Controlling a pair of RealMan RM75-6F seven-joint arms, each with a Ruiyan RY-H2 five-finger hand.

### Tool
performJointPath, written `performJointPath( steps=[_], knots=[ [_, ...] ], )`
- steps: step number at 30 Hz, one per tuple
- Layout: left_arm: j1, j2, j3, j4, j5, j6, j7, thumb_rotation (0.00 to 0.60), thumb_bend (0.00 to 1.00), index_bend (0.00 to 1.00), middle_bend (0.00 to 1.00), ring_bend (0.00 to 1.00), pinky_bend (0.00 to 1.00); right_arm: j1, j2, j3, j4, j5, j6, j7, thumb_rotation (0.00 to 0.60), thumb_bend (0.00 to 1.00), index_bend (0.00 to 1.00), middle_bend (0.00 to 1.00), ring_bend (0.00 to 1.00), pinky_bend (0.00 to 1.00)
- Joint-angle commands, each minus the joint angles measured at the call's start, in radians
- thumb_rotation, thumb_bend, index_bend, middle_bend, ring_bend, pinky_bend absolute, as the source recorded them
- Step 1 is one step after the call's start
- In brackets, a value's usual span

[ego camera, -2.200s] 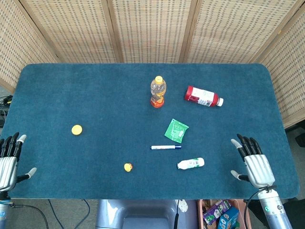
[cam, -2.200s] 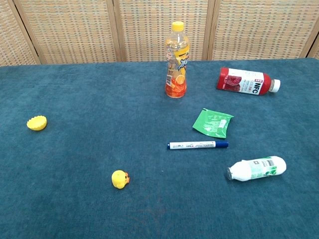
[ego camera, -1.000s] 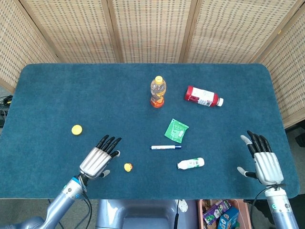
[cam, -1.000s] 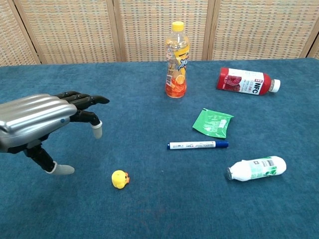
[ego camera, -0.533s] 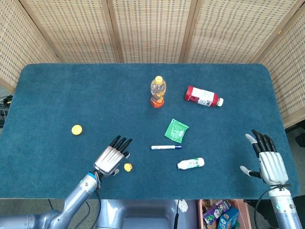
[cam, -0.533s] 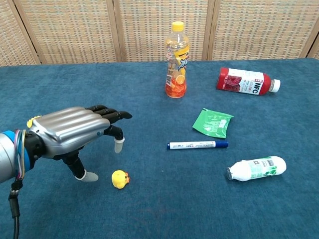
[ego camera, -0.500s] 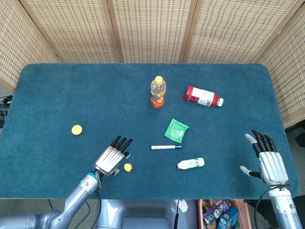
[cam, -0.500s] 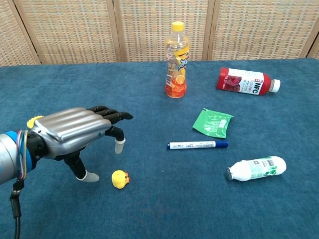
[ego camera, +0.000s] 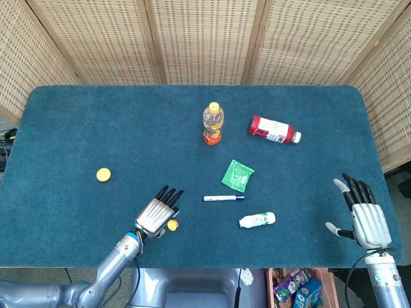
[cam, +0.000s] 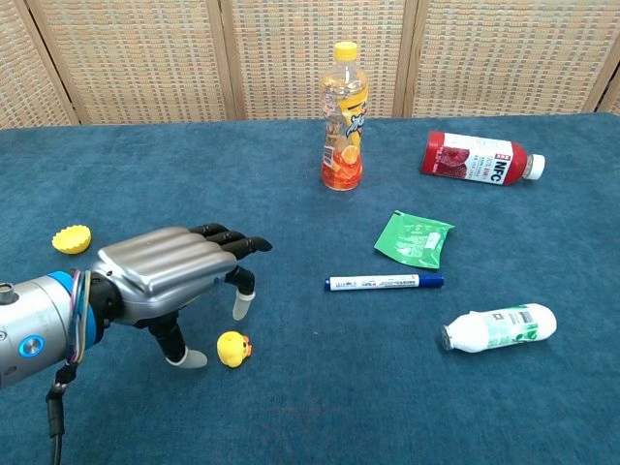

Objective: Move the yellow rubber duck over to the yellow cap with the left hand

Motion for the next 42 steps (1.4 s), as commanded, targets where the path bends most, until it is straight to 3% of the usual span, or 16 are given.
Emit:
performJointPath(
  steps=[1, 15, 33, 42],
  knots=[
    [-0.006, -0.005, 0.004, 0.004, -0.005, 0.004, -0.002, 0.600, 0.20, 0.45, 0.00, 0.00, 0.00, 0.000, 0.001, 0.000, 0.000, 0.000, 0.000, 0.001, 0.600, 0.00, 0.00, 0.00, 0.00, 0.00],
    [-0.044, -0.031, 0.022, 0.025, -0.051, 0.023, 0.003, 0.600, 0.22, 0.47, 0.00, 0.00, 0.00, -0.004, 0.003, 0.001, 0.003, -0.004, 0.007, 0.016, 0.600, 0.00, 0.00, 0.00, 0.00, 0.00],
    [-0.070, -0.041, 0.050, 0.035, -0.067, 0.062, 0.004, 0.600, 0.23, 0.57, 0.00, 0.00, 0.00, -0.007, 0.004, 0.000, 0.006, -0.014, 0.016, 0.030, 0.600, 0.00, 0.00, 0.00, 0.00, 0.00],
    [-0.066, 0.005, 0.045, 0.002, -0.042, 0.103, -0.031, 0.600, 0.23, 0.57, 0.00, 0.00, 0.00, -0.007, 0.003, 0.000, 0.008, -0.013, 0.015, 0.031, 0.600, 0.00, 0.00, 0.00, 0.00, 0.00]
  ],
)
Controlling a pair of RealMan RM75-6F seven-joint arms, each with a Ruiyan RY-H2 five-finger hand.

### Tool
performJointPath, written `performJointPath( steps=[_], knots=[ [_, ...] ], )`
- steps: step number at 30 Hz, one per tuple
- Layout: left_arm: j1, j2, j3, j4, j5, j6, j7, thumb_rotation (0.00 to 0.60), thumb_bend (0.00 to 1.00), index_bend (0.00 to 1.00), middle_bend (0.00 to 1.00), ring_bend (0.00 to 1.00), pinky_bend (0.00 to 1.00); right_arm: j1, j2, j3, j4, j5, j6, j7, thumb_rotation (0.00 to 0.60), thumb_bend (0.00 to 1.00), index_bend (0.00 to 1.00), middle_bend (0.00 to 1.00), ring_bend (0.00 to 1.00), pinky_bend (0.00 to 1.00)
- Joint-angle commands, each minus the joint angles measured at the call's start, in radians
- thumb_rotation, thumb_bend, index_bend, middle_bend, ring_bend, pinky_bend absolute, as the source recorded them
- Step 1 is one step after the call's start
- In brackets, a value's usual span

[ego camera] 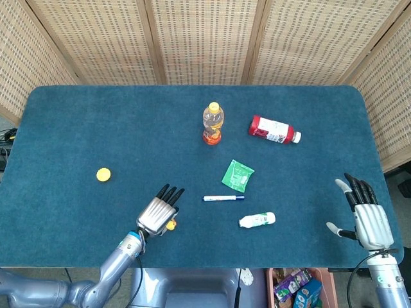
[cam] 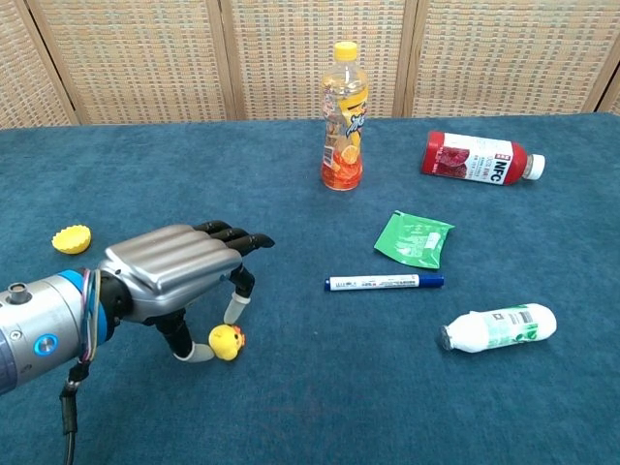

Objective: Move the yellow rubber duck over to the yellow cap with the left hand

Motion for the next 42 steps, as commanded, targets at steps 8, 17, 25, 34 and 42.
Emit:
performJointPath(
  steps=[8, 17, 25, 34, 42],
  knots=[
    [0.011, 0.152, -0.055, -0.054, -0.018, 0.046, -0.067, 0.600, 0.23, 0.57, 0.00, 0.00, 0.00, 0.000, -0.003, -0.001, 0.004, -0.002, 0.000, -0.005, 0.600, 0.00, 0.00, 0.00, 0.00, 0.00],
    [0.021, 0.248, -0.077, 0.038, -0.055, 0.022, -0.167, 0.600, 0.23, 0.57, 0.00, 0.00, 0.00, 0.006, -0.014, 0.004, 0.018, 0.023, -0.022, -0.018, 0.600, 0.00, 0.00, 0.00, 0.00, 0.00],
    [0.016, 0.284, -0.117, 0.216, -0.124, -0.075, -0.321, 0.600, 0.23, 0.57, 0.00, 0.00, 0.00, 0.023, -0.036, 0.016, 0.051, 0.074, -0.075, -0.042, 0.600, 0.00, 0.00, 0.00, 0.00, 0.00],
    [-0.007, 0.257, -0.123, 0.446, -0.142, -0.195, -0.443, 0.600, 0.23, 0.57, 0.00, 0.00, 0.00, 0.033, -0.060, 0.021, 0.068, 0.106, -0.100, -0.099, 0.600, 0.00, 0.00, 0.00, 0.00, 0.00],
    [-0.020, 0.203, -0.111, 0.578, -0.107, -0.263, -0.534, 0.600, 0.23, 0.57, 0.00, 0.00, 0.00, 0.034, -0.074, 0.023, 0.071, 0.121, -0.103, -0.139, 0.600, 0.00, 0.00, 0.00, 0.00, 0.00]
  ],
)
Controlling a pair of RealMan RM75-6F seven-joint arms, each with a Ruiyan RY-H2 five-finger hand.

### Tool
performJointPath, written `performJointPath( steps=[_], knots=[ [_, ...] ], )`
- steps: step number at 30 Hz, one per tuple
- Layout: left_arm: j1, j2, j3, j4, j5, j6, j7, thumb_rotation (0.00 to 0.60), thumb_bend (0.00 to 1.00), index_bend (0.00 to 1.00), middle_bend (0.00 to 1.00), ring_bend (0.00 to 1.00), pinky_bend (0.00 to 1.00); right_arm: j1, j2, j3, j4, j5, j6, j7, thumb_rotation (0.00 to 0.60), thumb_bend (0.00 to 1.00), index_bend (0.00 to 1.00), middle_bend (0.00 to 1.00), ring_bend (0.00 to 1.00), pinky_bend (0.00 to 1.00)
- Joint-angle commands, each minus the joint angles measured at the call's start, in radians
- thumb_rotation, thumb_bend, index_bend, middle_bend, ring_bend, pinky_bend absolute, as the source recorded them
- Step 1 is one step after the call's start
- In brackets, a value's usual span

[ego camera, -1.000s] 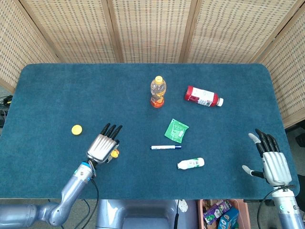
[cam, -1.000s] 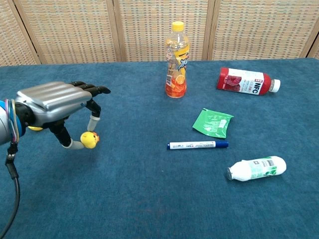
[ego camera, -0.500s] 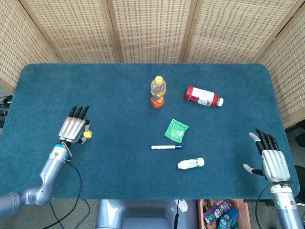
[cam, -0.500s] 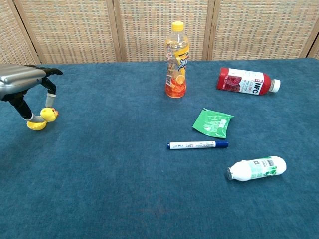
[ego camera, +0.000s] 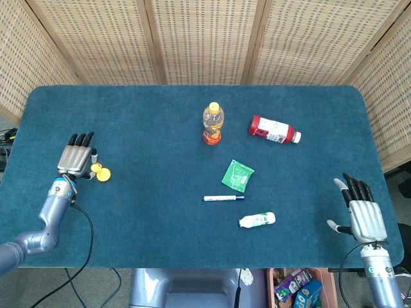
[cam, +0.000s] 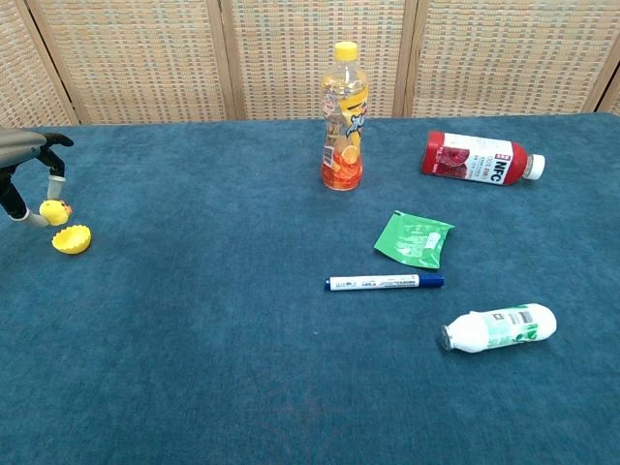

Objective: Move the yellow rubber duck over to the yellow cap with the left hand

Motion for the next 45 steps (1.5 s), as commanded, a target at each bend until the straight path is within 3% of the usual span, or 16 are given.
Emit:
performJointPath(
  steps=[1, 10, 25, 27, 31, 39, 45],
  knots=[
    [-0.006, -0.022, 0.010, 0.034, 0.024, -0.019, -0.028, 0.600, 0.23, 0.57, 0.00, 0.00, 0.00, 0.001, -0.004, 0.000, 0.005, 0.009, -0.008, -0.005, 0.600, 0.00, 0.00, 0.00, 0.00, 0.00],
    [-0.008, -0.036, 0.020, 0.020, 0.070, -0.001, -0.048, 0.600, 0.23, 0.57, 0.00, 0.00, 0.00, -0.003, 0.002, 0.005, 0.006, 0.010, 0.001, 0.014, 0.600, 0.00, 0.00, 0.00, 0.00, 0.00],
    [0.008, -0.004, 0.035, -0.028, 0.013, 0.011, 0.012, 0.600, 0.23, 0.57, 0.00, 0.00, 0.00, -0.010, 0.010, 0.006, 0.001, -0.004, 0.019, 0.038, 0.600, 0.00, 0.00, 0.00, 0.00, 0.00],
    [0.008, -0.005, 0.036, -0.028, 0.011, 0.009, 0.014, 0.600, 0.23, 0.54, 0.00, 0.00, 0.00, -0.010, 0.009, 0.005, 0.001, -0.006, 0.020, 0.037, 0.600, 0.00, 0.00, 0.00, 0.00, 0.00],
    [0.004, -0.011, 0.038, -0.026, 0.004, 0.009, 0.026, 0.600, 0.23, 0.38, 0.00, 0.00, 0.00, -0.009, 0.008, 0.006, 0.001, -0.008, 0.021, 0.037, 0.600, 0.00, 0.00, 0.00, 0.00, 0.00],
    [-0.004, -0.027, 0.036, -0.016, 0.000, 0.010, 0.031, 0.600, 0.23, 0.38, 0.00, 0.00, 0.00, -0.011, 0.006, 0.008, 0.007, -0.009, 0.028, 0.040, 0.600, 0.00, 0.00, 0.00, 0.00, 0.00],
    [0.009, 0.002, 0.019, -0.061, 0.015, 0.024, -0.030, 0.600, 0.21, 0.27, 0.00, 0.00, 0.00, -0.013, 0.006, 0.008, 0.008, -0.008, 0.029, 0.042, 0.600, 0.00, 0.00, 0.00, 0.00, 0.00]
  ],
)
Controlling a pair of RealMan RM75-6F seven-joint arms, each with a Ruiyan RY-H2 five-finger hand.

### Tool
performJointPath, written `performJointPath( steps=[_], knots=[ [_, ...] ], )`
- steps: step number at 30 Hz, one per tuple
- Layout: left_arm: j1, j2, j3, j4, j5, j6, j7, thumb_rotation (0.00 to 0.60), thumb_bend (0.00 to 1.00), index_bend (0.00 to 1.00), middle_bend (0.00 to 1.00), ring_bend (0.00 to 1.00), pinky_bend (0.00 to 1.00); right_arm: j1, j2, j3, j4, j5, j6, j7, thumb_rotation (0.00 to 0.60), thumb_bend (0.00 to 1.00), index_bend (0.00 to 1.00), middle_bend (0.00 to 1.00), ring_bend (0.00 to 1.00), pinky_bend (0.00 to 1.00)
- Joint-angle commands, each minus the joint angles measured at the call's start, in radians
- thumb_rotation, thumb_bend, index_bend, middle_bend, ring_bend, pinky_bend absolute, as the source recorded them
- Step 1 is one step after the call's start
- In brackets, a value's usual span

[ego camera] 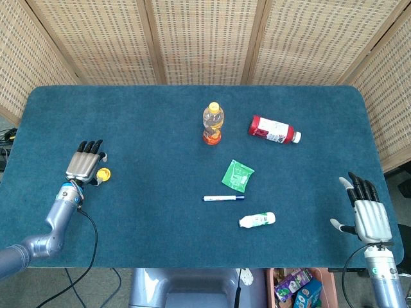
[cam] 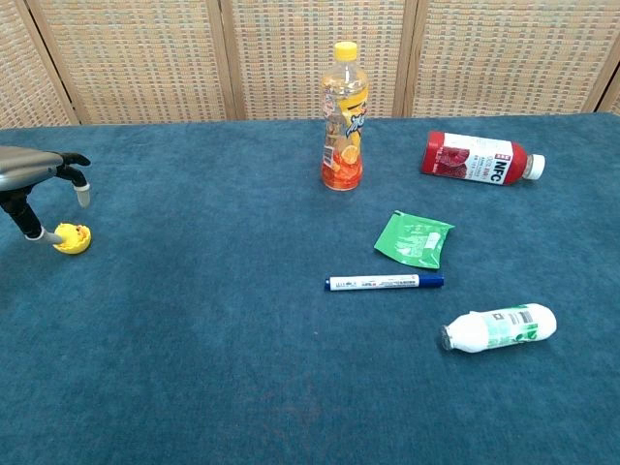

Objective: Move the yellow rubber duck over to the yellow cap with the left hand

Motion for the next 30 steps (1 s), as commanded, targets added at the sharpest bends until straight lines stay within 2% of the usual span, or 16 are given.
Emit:
performJointPath(
  steps=[1, 5, 8, 12, 15, 21, 30],
  knots=[
    [0.010, 0.026, -0.014, -0.039, 0.015, 0.015, -0.040, 0.600, 0.20, 0.23, 0.00, 0.00, 0.00, 0.000, 0.000, 0.000, 0.000, 0.000, 0.000, 0.001, 0.600, 0.00, 0.00, 0.00, 0.00, 0.00],
    [0.044, 0.092, -0.040, -0.147, 0.053, 0.093, -0.101, 0.600, 0.18, 0.07, 0.00, 0.00, 0.00, -0.001, 0.003, 0.000, -0.003, -0.002, -0.001, 0.008, 0.600, 0.00, 0.00, 0.00, 0.00, 0.00],
    [0.077, 0.140, -0.045, -0.236, 0.086, 0.177, -0.105, 0.600, 0.17, 0.04, 0.00, 0.00, 0.00, 0.000, 0.003, -0.002, -0.003, -0.004, -0.002, 0.006, 0.600, 0.00, 0.00, 0.00, 0.00, 0.00],
    [0.172, 0.226, 0.004, -0.411, 0.151, 0.340, -0.053, 0.600, 0.16, 0.01, 0.00, 0.00, 0.00, 0.003, 0.000, -0.006, -0.008, -0.014, -0.002, -0.003, 0.600, 0.00, 0.00, 0.00, 0.00, 0.00],
    [0.292, 0.281, 0.081, -0.553, 0.208, 0.472, -0.074, 0.600, 0.16, 0.00, 0.00, 0.00, 0.00, 0.004, -0.005, -0.018, -0.014, -0.051, 0.015, -0.005, 0.600, 0.00, 0.00, 0.00, 0.00, 0.00],
    [0.420, 0.274, 0.174, -0.562, 0.346, 0.631, -0.070, 0.600, 0.16, 0.00, 0.00, 0.00, 0.00, 0.000, -0.005, -0.029, -0.032, -0.085, 0.039, -0.022, 0.600, 0.00, 0.00, 0.00, 0.00, 0.00],
    [0.527, 0.229, 0.209, -0.537, 0.452, 0.780, -0.007, 0.600, 0.16, 0.00, 0.00, 0.00, 0.00, -0.004, 0.000, -0.031, -0.042, -0.099, 0.055, -0.020, 0.600, 0.00, 0.00, 0.00, 0.00, 0.00]
  ],
)
